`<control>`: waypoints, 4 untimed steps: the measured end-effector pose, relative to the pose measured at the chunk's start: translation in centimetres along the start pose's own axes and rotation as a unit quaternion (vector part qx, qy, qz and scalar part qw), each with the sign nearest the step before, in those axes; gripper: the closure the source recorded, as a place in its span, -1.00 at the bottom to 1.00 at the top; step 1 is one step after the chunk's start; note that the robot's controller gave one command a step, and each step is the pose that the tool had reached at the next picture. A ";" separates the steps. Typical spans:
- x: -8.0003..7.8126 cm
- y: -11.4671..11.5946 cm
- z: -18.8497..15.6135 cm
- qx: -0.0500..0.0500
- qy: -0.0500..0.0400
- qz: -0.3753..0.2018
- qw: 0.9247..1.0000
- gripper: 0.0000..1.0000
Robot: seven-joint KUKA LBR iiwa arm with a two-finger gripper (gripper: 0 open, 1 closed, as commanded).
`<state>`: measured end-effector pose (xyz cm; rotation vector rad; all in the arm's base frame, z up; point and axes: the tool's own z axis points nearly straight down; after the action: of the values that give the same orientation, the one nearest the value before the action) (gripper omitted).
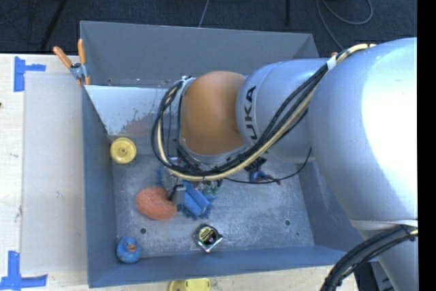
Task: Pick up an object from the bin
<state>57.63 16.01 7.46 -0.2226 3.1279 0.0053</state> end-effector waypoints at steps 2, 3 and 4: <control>1.8 -0.6 -19.8 0.001 0.004 -0.010 1.000 1.00; 2.2 -0.7 -25.9 0.001 0.003 -0.013 1.000 1.00; 2.3 -0.2 -14.5 0.002 0.006 -0.010 1.000 -1.00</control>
Offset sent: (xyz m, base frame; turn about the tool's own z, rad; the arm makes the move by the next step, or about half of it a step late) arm -0.0233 -0.0126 0.2672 -0.0285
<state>55.28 15.41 21.94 -0.2559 3.1369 -0.0010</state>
